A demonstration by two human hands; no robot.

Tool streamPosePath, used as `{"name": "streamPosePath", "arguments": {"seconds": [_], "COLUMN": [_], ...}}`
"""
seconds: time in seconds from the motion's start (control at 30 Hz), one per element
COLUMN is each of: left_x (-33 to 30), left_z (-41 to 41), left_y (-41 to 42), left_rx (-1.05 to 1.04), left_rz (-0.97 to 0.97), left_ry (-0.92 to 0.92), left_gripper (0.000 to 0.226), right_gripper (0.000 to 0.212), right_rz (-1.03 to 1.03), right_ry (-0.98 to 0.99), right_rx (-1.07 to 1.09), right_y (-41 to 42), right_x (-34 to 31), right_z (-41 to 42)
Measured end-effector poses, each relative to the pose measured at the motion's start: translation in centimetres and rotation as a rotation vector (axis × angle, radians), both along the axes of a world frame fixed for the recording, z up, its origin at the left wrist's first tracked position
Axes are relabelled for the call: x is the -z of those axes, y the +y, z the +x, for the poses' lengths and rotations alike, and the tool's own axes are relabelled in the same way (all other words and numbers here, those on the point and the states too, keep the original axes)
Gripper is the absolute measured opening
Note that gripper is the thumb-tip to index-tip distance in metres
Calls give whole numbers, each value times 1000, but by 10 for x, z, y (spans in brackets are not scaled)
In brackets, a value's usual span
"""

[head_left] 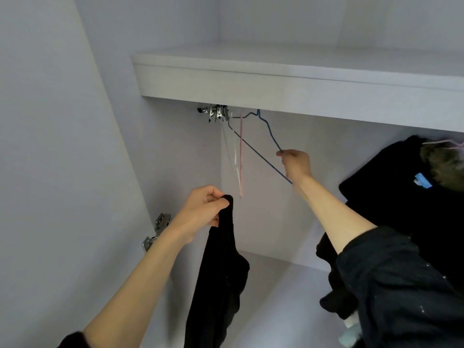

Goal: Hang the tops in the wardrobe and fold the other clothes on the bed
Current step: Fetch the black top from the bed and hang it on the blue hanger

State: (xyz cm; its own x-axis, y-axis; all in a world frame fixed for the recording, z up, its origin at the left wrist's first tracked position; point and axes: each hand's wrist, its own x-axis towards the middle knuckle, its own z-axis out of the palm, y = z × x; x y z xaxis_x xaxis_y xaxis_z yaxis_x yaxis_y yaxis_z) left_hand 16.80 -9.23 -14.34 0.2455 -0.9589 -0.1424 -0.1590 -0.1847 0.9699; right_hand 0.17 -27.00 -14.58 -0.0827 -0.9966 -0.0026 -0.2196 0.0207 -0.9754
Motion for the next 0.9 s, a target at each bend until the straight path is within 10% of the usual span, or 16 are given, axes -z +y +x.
{"name": "streamPosePath", "arguments": {"seconds": [0.9], "left_x": [15], "left_z": [-45], "left_y": [-21], "left_rx": [30], "left_rz": [31], "left_ry": [-79], "left_gripper": [13], "right_gripper": [37], "right_rz": [-67], "right_ry": [17], "right_rx": [24], "right_y": [30], "right_x": [-3], "right_z": [-76]}}
